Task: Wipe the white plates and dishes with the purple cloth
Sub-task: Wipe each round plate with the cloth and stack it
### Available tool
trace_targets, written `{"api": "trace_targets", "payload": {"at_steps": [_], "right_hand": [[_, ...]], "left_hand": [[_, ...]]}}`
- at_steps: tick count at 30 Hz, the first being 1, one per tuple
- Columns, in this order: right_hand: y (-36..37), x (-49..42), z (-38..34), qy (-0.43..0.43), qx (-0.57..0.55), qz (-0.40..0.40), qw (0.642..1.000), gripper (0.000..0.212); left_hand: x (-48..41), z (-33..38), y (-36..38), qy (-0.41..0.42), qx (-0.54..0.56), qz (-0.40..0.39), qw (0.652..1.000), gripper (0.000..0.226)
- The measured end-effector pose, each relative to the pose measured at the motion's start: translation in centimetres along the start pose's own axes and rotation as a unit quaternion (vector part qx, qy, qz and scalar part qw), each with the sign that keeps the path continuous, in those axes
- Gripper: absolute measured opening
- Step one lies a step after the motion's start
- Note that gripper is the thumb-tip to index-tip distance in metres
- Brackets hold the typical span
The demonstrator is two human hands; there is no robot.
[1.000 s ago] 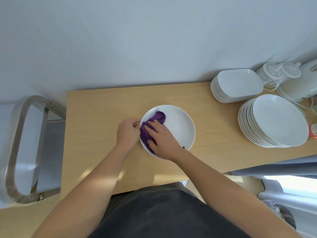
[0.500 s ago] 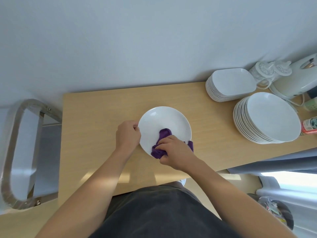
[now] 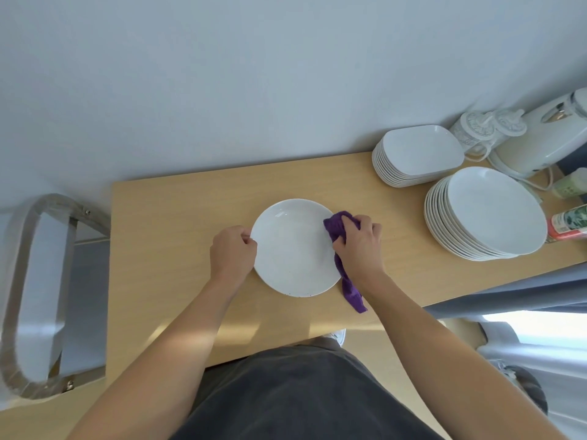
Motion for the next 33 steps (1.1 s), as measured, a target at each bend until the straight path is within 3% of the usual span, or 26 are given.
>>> {"api": "trace_targets", "payload": {"at_steps": [4, 8, 12, 14, 19, 25, 27, 31, 33], "right_hand": [[-1.1, 0.1, 0.6, 0.047, -0.087, 0.041, 0.994, 0.032], [-1.1, 1.1, -2.6, -0.046, -0.104, 0.073, 0.991, 0.041], [3.4, 1.2, -4.8, -0.065, -0.016, -0.027, 0.997, 0.044], [4.5, 1.7, -5.2, -0.068, -0.037, -0.058, 0.995, 0.046], [5.8, 6.1, -8.7, -0.219, -0.111, -0.155, 0.957, 0.045], [4.9, 6.9, -7.3, -0.226, -0.080, -0.199, 0.950, 0.040], [4.0, 6.4, -5.7, -0.216, -0.031, -0.164, 0.962, 0.046], [1.5, 4.1, -1.4, -0.134, 0.010, -0.001, 0.991, 0.027], [0.6, 2.8, -1.0, -0.119, 0.037, 0.039, 0.991, 0.027]], "left_hand": [[0.2, -0.1, -0.2, -0.011, 0.013, 0.003, 1.000, 0.026], [0.4, -0.4, -0.3, -0.022, 0.029, 0.005, 0.999, 0.025], [0.4, -0.2, -0.3, -0.024, 0.031, 0.001, 0.999, 0.025], [0.4, -0.2, -0.2, -0.028, 0.034, -0.001, 0.999, 0.024], [0.1, -0.2, -0.3, -0.027, 0.021, 0.010, 0.999, 0.028], [0.2, 0.0, -0.3, -0.017, 0.007, 0.015, 1.000, 0.025], [0.2, 0.0, -0.3, -0.018, 0.009, 0.011, 1.000, 0.024], [0.3, 0.3, -0.3, -0.011, -0.001, 0.012, 1.000, 0.023], [0.2, 0.3, -0.3, -0.012, -0.005, 0.010, 1.000, 0.022]]}}
Point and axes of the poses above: each hand's wrist, its own x-axis away from the middle knuckle, its own y-axis out of the palm, z = x × y, the point moved 10 cm from there along -x, towards the middle knuckle, and after that the axes turned 2 degrees about -x, right-handed, at the moved point
